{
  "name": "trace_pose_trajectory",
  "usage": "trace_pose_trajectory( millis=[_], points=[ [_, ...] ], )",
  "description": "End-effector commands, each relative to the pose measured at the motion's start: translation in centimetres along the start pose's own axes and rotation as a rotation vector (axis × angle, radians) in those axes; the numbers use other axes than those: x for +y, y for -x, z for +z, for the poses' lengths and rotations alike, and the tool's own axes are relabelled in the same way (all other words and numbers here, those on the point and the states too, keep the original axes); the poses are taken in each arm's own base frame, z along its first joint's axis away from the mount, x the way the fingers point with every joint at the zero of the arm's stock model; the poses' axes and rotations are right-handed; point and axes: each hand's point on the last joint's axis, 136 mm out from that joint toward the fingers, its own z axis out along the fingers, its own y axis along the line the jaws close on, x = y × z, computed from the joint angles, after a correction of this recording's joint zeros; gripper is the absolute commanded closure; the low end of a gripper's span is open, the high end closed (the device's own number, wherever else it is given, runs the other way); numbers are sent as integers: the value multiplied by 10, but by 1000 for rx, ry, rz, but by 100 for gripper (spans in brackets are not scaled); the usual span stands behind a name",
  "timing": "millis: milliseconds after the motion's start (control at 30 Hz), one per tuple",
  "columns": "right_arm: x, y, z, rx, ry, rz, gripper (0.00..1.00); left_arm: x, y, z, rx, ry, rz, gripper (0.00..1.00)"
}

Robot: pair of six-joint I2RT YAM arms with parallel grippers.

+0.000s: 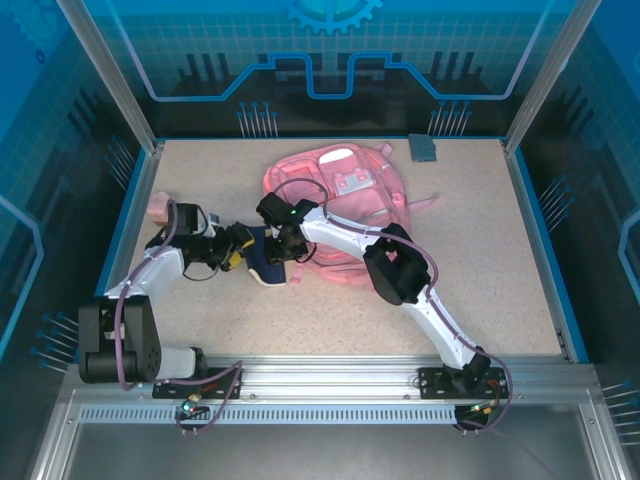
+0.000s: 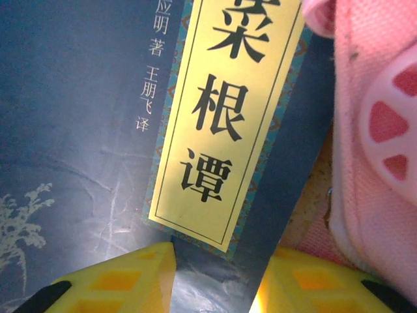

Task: Pack the student bag
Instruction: Pick up the book from the middle-left of the table.

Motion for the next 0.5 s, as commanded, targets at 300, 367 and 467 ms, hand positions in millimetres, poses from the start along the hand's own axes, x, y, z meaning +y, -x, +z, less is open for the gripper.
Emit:
trace_pose_trajectory(
  millis=[300, 367, 467],
  points=[
    [-5, -24, 23, 79, 9, 13, 62, 18, -4, 26, 35, -13, -172, 42],
    [-6, -24, 23, 79, 10, 15, 62, 18, -3, 27, 27, -17, -176, 43],
    [-6, -25, 23, 80, 9, 16, 62, 18, 0, 25, 16, 0, -150, 45]
  ],
)
